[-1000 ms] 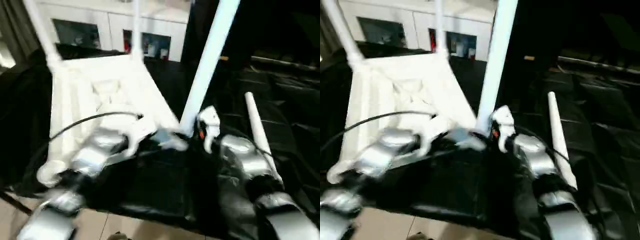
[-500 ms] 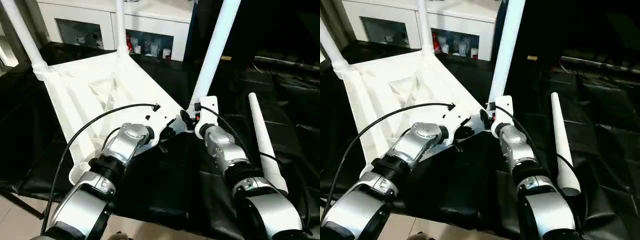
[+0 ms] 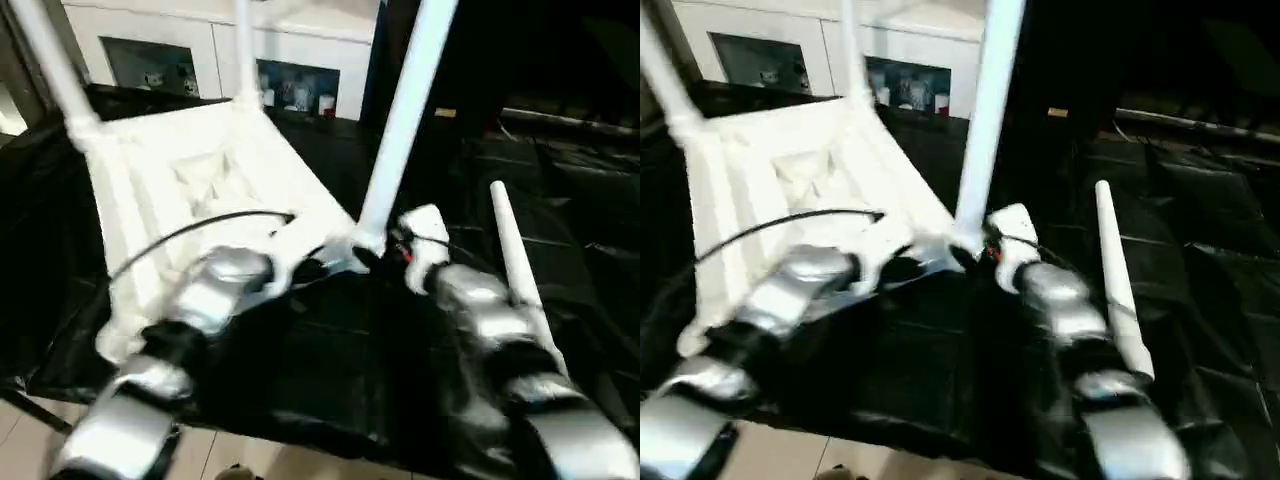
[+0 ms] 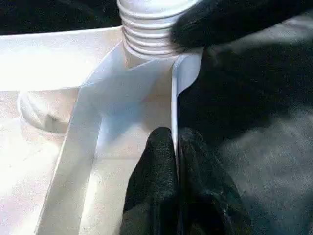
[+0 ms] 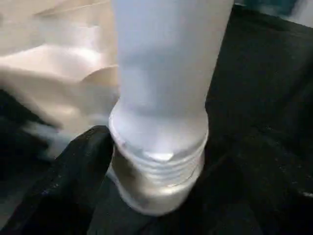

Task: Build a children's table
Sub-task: Rotate leg to tighten

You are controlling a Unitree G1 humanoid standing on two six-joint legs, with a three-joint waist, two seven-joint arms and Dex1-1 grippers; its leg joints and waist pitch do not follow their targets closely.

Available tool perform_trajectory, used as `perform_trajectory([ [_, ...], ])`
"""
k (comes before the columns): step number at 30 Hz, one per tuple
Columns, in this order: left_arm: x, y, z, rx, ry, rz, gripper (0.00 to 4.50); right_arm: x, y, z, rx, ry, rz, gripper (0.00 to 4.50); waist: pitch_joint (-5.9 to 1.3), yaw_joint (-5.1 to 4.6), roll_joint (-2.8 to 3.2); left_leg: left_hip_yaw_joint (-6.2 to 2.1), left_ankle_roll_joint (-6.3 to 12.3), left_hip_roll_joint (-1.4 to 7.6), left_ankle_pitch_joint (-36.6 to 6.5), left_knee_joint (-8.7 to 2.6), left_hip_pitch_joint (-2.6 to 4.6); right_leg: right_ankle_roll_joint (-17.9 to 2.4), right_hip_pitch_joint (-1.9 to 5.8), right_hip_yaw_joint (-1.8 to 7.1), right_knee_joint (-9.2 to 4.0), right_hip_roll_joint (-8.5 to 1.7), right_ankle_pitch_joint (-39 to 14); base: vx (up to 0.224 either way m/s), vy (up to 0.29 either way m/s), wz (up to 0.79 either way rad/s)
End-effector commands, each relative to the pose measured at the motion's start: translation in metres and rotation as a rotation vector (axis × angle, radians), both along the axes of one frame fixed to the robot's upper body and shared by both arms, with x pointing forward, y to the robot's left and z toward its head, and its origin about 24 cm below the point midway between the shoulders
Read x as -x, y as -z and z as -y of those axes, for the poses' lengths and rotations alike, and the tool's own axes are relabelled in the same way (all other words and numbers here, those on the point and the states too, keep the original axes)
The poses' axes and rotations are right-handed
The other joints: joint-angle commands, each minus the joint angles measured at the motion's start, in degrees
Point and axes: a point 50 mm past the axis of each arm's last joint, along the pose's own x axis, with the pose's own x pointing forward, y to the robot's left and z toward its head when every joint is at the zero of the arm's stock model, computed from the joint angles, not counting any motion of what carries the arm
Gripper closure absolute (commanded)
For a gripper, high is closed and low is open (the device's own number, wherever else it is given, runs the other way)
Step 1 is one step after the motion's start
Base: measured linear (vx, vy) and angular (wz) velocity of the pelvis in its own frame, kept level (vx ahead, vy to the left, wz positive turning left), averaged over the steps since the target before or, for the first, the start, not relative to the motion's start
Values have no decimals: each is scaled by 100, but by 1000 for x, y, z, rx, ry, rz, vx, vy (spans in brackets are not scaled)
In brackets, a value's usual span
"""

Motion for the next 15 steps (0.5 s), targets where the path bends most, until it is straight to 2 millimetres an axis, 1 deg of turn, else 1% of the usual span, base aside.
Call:
perform_trajectory([
  [1, 7, -2, 1, 25, 82, -4, 450, 5, -6, 3, 11, -125, -11, 48, -358, 38, -24, -169, 453, 412, -864, -399, 21, -1132, 330, 349, -413, -623, -1200, 0, 0, 0],
  [2, 9, -3, 0, 23, 109, -2, 450, 8, -7, 5, 25, -164, -14, 48, -351, 37, -30, -165, 462, 412, -852, -397, 24, -1148, 314, 350, -418, -620, -1213, 0, 0, 0],
  [4, 15, -6, 1, 39, 169, -12, 450, 11, -10, 7, 23, -219, -22, 48, -351, 31, -37, -158, 452, 408, -857, -398, 21, -1166, 309, 351, -428, -626, -1303, 0, 0, 0],
  [5, 15, -6, 1, 40, 174, -12, 450, 11, -10, 7, 23, -223, -22, 48, -354, 38, -28, -162, 441, 411, -863, -395, 22, -1174, 313, 349, -422, -630, -1315, 0, 0, 0],
  [8, 20, -7, 2, 40, 215, -20, 450, 11, -16, 6, 12, -270, -13, 48, -353, 42, -20, -163, 410, 430, -881, -403, 40, -1199, 293, 347, -415, -621, -1303, 0, 0, 0],
  [9, 20, -7, 2, 40, 216, -20, 450, 11, -16, 5, 13, -274, -13, 48, -355, 60, -16, -157, 405, 436, -860, -400, 57, -1224, 277, 351, -412, -620, -1235, 0, 0, 0],
  [10, 21, -7, 3, 40, 223, -20, 450, 11, -17, 4, 20, -302, -15, 48, -356, 78, -27, -153, 415, 433, -816, -396, 48, -1245, 286, 350, -399, -620, -1152, 0, 0, 0],
  [12, 21, -7, 4, 40, 225, -21, 450, 12, -17, 2, 25, -311, -16, 48, -359, 102, -25, -153, 419, 430, -755, -395, 48, -1246, 288, 349, -388, -619, -1071, 0, 0, 0],
  [15, 22, -7, 4, 38, 234, -26, 450, 14, -15, -2, 34, -342, -29, 48, -363, 142, -44, -146, 409, 421, -706, -387, 43, -1230, 295, 350, -383, -621, -1046, 0, 0, 0],
])
